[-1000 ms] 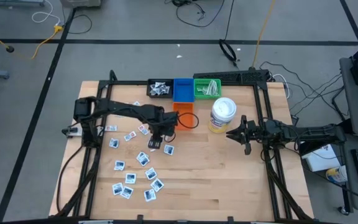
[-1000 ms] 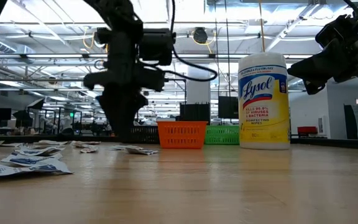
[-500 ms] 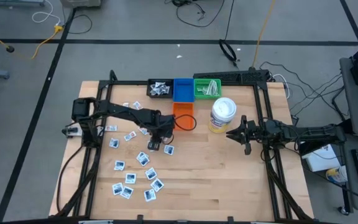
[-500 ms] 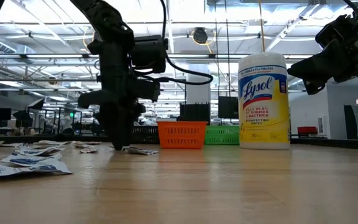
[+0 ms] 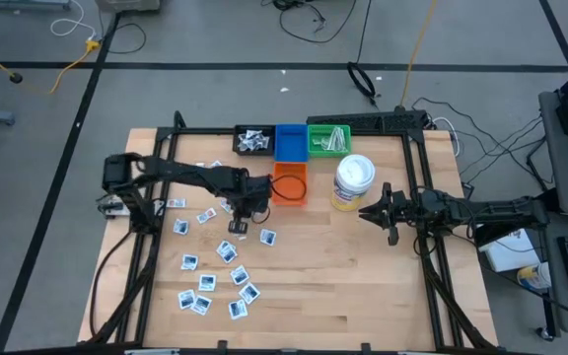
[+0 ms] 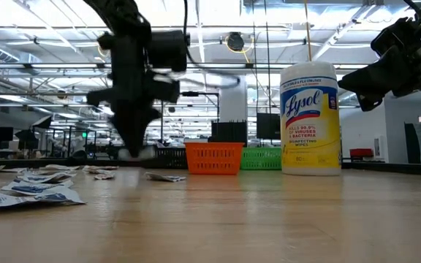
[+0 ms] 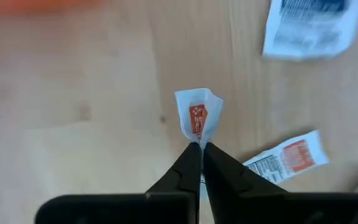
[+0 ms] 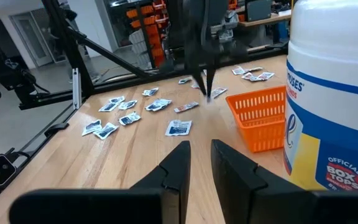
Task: Pick & Place First Aid Supplies
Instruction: Put the orange ointment pack into the orange bin
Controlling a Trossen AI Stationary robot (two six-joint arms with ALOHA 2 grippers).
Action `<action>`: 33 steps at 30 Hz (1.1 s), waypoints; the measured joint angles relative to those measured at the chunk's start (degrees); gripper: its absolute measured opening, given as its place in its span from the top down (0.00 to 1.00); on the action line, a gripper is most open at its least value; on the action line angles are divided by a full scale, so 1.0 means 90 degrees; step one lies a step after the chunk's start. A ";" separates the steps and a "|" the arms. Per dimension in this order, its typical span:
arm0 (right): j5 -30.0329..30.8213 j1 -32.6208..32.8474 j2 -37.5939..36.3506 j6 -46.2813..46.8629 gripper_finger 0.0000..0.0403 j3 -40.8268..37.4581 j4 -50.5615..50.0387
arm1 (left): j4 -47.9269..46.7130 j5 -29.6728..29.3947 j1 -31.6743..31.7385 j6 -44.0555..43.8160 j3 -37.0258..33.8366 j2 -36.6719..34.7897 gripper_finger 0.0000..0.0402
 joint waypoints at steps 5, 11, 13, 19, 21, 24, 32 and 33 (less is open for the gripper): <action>0.0002 0.0000 -0.0002 0.0002 0.85 0.0002 0.0006 | -0.0643 0.0318 0.0298 0.0012 0.0305 -0.0458 0.98; 0.0000 0.0000 -0.0002 0.0001 0.85 0.0002 0.0011 | -0.1407 0.0665 0.0672 -0.0346 0.0630 -0.0656 0.99; 0.0000 0.0000 -0.0002 0.0000 0.85 0.0002 0.0015 | -0.1536 0.0684 0.0757 -0.0455 0.0713 -0.0656 0.99; 0.0000 -0.0001 -0.0002 0.0001 0.85 0.0002 0.0016 | -0.1805 0.0693 0.1009 -0.0428 0.1850 0.0006 0.99; 0.0000 0.0000 -0.0002 0.0002 0.85 0.0001 0.0015 | -0.2014 0.0712 0.1097 -0.0327 0.2381 0.0364 1.00; 0.0000 0.0000 -0.0002 0.0000 0.85 0.0001 0.0017 | -0.2371 0.0728 0.1168 -0.0156 0.3171 0.0954 1.00; 0.0000 0.0000 0.0000 0.0000 0.85 0.0000 0.0020 | -0.3193 0.0740 0.1181 0.0053 0.5105 0.2170 1.00; 0.0000 -0.0001 -0.0001 0.0000 0.85 0.0000 0.0020 | -0.3161 0.0742 0.1181 0.0054 0.5219 0.2232 1.00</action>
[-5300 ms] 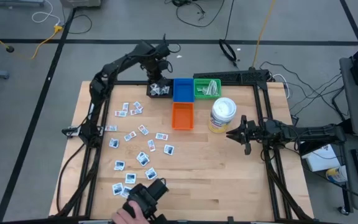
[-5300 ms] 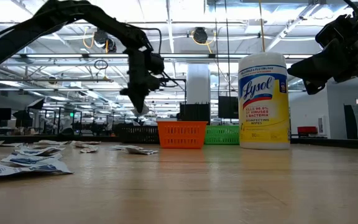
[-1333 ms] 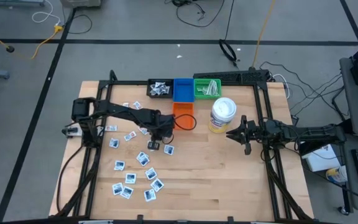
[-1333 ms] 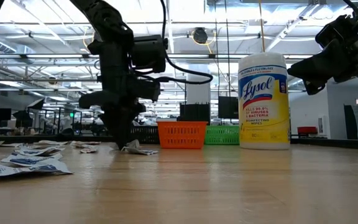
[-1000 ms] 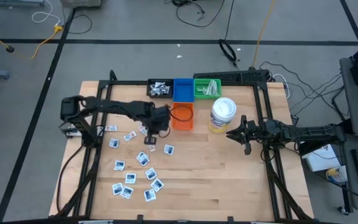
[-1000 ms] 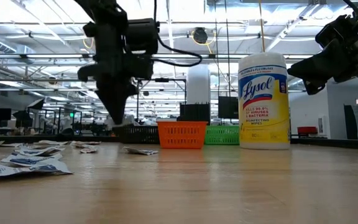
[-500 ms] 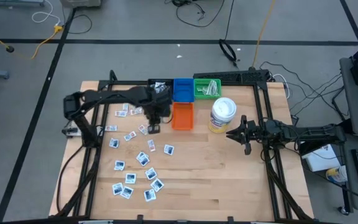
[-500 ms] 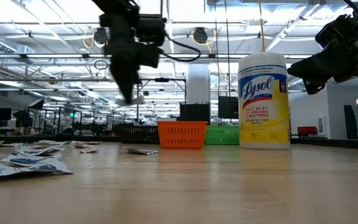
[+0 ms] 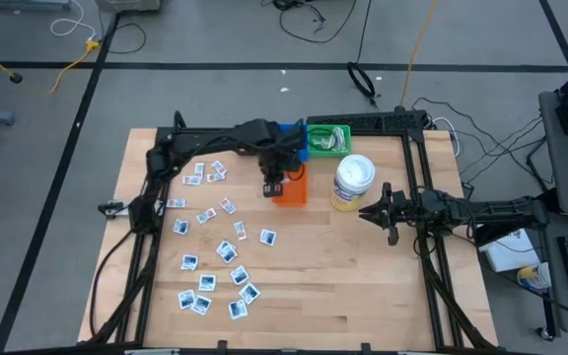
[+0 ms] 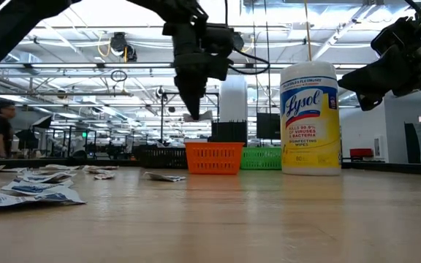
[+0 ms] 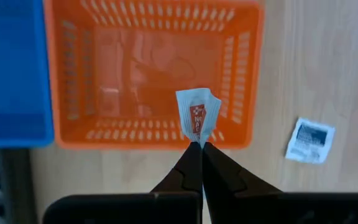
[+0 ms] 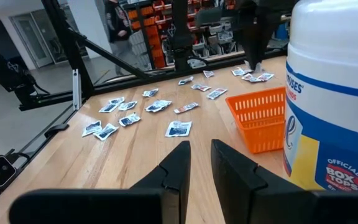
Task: Pick & Place First Aid Supplies
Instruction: Put the orange ointment pack into the orange bin
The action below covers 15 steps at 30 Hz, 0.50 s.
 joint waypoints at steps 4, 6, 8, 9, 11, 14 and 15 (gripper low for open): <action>0.0000 -0.0001 -0.0001 0.0002 0.85 0.0002 0.0001 | 0.0371 -0.0001 -0.0002 0.0006 0.0016 0.0173 1.00; 0.0000 -0.0002 0.0002 0.0002 0.85 0.0002 0.0001 | 0.0552 -0.0002 -0.0013 -0.0005 0.0009 0.0327 1.00; 0.0000 -0.0002 0.0000 0.0000 0.85 0.0000 -0.0001 | 0.0713 -0.0012 -0.0017 -0.0026 0.0002 0.0440 1.00; 0.0000 0.0001 0.0002 0.0002 0.85 0.0000 0.0001 | 0.0790 -0.0020 -0.0023 -0.0030 0.0002 0.0490 1.00; 0.0002 -0.0001 -0.0001 0.0001 0.85 0.0001 -0.0001 | 0.0843 -0.0044 -0.0024 -0.0060 0.0002 0.0580 1.00; 0.0000 0.0000 -0.0001 0.0001 0.85 0.0001 -0.0001 | 0.0876 -0.0044 -0.0024 -0.0238 0.0002 0.0657 1.00; 0.0000 0.0001 -0.0001 0.0001 0.85 0.0000 0.0002 | 0.0907 -0.0043 -0.0024 -0.0301 0.0002 0.0654 0.99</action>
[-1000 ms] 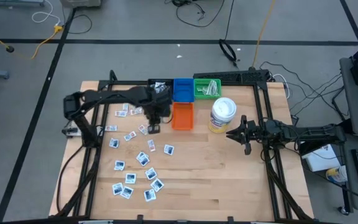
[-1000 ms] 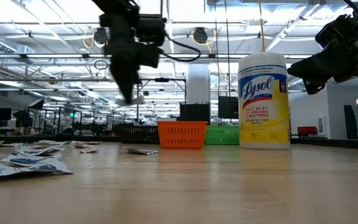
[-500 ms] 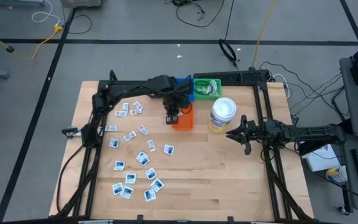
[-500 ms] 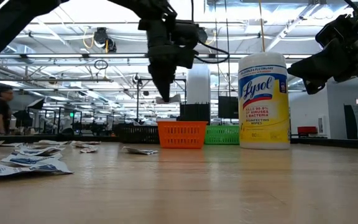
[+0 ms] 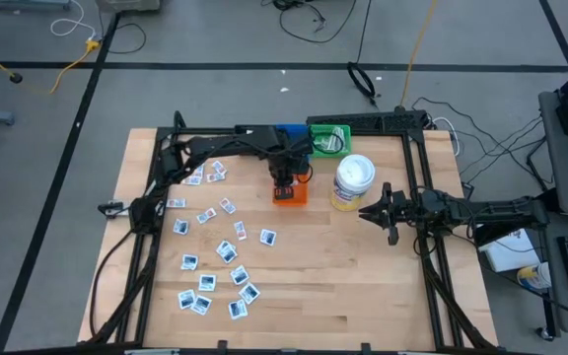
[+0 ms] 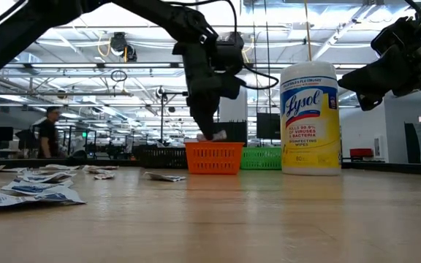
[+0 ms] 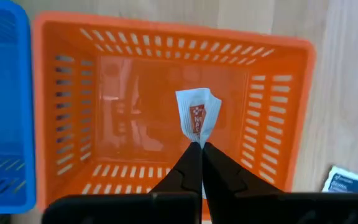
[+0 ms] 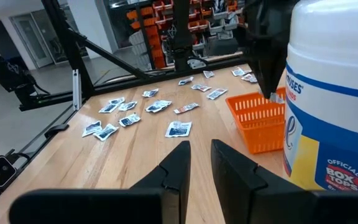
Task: Pick & Place First Aid Supplies
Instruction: Put the orange ointment pack into the orange bin
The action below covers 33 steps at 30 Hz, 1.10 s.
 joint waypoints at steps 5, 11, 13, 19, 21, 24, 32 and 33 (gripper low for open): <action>0.0000 -0.0002 0.0000 0.0001 0.85 0.0000 0.0001 | 0.0113 0.0350 0.0039 -0.0133 0.0000 -0.0020 0.84; 0.0000 0.0000 0.0000 -0.0001 0.85 0.0000 0.0002 | 0.0176 0.0332 0.0041 -0.0258 0.0000 -0.0023 0.61; 0.0000 -0.0001 0.0002 0.0001 0.85 0.0000 -0.0001 | 0.0135 0.0324 0.0052 -0.0489 0.0000 -0.0070 0.56; 0.0000 0.0000 0.0000 0.0001 0.85 0.0000 0.0005 | -0.0167 0.0311 0.0137 -0.2035 0.0000 -0.0218 0.51; 0.0000 -0.0001 0.0000 0.0000 0.85 0.0001 0.0001 | -0.0390 0.0313 0.0176 -0.2725 0.0000 -0.0270 0.51; 0.0000 -0.0001 0.0002 0.0001 0.85 0.0002 -0.0002 | -0.0765 0.0316 0.0199 -0.3741 0.0000 -0.0354 0.51; 0.0000 -0.0001 0.0002 0.0001 0.85 0.0000 0.0000 | -0.1413 0.0303 0.0379 -0.4730 0.0000 -0.0632 0.51; 0.0000 0.0000 0.0002 0.0000 0.85 0.0002 0.0002 | -0.1508 0.0263 0.0380 -0.4730 0.0000 -0.0632 0.51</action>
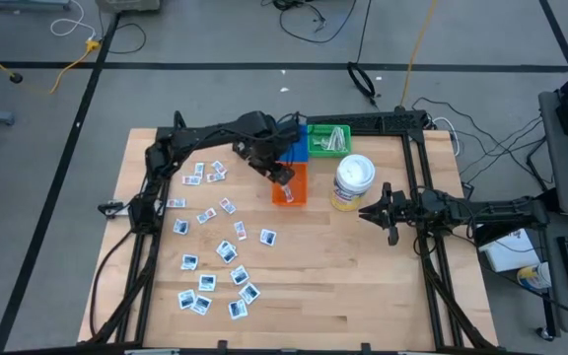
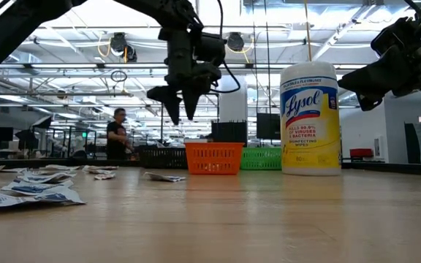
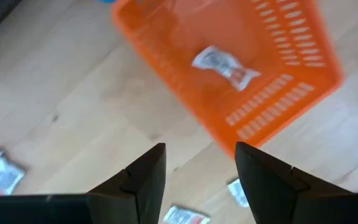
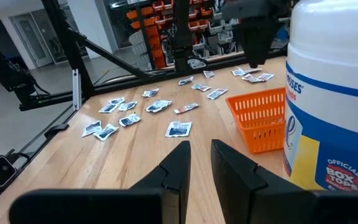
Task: Pick & Place First Aid Supplies
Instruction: Put the orange ointment pack into the orange bin
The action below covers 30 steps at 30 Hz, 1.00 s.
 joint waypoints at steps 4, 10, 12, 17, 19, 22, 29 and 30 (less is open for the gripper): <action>0.0000 -0.0002 -0.0002 -0.0001 0.85 0.0000 0.0000 | -0.0128 -0.0124 -0.0131 -0.0279 -0.0398 -0.0209 0.51; 0.0000 -0.0001 0.0000 0.0000 0.85 -0.0001 -0.0002 | 0.1188 -0.0102 -0.0544 -0.1826 -0.2233 -0.1270 0.51; 0.0000 0.0000 -0.0002 -0.0001 0.85 -0.0002 -0.0001 | 0.1615 -0.0119 -0.0708 -0.2507 -0.2816 -0.1636 0.51; 0.0000 0.0000 0.0000 0.0001 0.85 -0.0002 -0.0002 | 0.2242 -0.0093 -0.1173 -0.3938 -0.3941 -0.2274 0.51; 0.0000 0.0000 -0.0001 0.0001 0.85 -0.0001 -0.0002 | 0.2299 -0.0103 -0.1344 -0.4409 -0.4220 -0.2445 0.51; 0.0000 -0.0001 0.0000 0.0000 0.85 -0.0001 0.0000 | 0.2304 -0.0121 -0.1590 -0.4978 -0.4596 -0.2663 0.51; 0.0000 0.0000 0.0000 -0.0001 0.85 -0.0002 -0.0001 | 0.2346 -0.0183 -0.1975 -0.5566 -0.5001 -0.2826 0.51; 0.0000 -0.0001 -0.0002 0.0000 0.85 -0.0001 0.0000 | 0.2406 -0.0206 -0.2010 -0.5581 -0.5062 -0.2832 0.51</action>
